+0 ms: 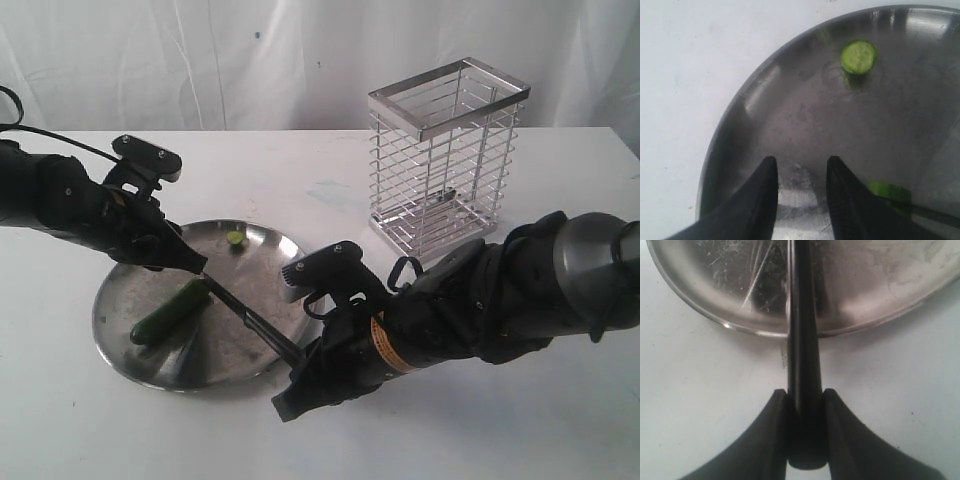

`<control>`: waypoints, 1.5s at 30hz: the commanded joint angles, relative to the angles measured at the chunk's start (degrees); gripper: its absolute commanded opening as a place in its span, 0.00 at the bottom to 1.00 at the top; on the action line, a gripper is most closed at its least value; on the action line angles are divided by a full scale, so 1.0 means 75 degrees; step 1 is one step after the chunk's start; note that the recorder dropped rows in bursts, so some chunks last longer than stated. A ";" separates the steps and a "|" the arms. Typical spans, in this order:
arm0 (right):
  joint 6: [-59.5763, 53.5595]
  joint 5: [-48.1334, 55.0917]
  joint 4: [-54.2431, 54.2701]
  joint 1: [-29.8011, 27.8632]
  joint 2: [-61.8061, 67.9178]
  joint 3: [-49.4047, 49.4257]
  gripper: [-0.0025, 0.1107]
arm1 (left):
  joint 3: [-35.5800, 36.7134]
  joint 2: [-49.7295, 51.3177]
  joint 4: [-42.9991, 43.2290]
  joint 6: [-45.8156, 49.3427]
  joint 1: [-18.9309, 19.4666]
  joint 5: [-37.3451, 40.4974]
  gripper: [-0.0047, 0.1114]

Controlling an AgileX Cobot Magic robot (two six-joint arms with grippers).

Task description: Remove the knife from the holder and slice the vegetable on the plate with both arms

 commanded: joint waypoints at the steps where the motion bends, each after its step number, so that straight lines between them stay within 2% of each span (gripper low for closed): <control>1: -0.0089 0.0077 0.0068 0.0002 -0.0025 -0.0004 0.02 | 0.0062 0.0036 -0.0100 -0.0013 -0.0059 0.0396 0.38; 33: 0.0233 0.0106 0.0068 0.0002 -0.0025 -0.0004 0.02 | 0.0062 -0.0452 0.0084 -0.0007 -0.0038 0.0881 0.38; 42: 0.0463 0.0092 0.0068 0.0002 -0.0025 -0.0004 0.02 | 0.0062 -0.0452 0.0197 -0.0124 0.0812 0.1060 0.38; 45: 0.0518 0.0092 0.0068 0.0002 -0.0025 -0.0004 0.02 | 0.0062 -0.0452 0.0095 -0.0172 0.0935 0.1060 0.38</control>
